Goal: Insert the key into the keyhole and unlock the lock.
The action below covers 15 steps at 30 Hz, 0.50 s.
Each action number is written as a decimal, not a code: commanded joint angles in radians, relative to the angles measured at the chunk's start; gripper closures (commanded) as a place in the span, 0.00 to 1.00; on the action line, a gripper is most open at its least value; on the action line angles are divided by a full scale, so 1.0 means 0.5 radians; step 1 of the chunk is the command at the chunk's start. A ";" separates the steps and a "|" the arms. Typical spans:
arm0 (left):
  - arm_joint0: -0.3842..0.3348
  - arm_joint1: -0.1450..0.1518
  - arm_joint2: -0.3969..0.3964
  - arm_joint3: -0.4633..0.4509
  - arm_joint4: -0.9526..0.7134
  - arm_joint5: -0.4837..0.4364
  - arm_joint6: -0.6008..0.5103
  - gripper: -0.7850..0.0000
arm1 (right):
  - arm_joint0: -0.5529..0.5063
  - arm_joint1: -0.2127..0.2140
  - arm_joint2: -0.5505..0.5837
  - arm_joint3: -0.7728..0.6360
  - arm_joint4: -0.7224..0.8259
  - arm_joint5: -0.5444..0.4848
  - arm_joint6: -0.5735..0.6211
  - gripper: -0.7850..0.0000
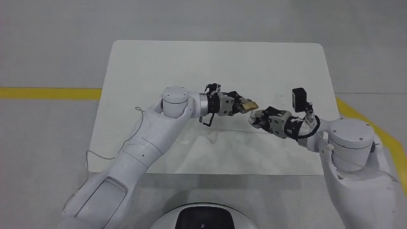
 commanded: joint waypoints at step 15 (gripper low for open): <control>-0.018 0.005 0.015 -0.005 -0.002 0.002 -0.028 1.00 | 0.035 0.021 -0.027 0.060 0.134 0.005 -0.177 1.00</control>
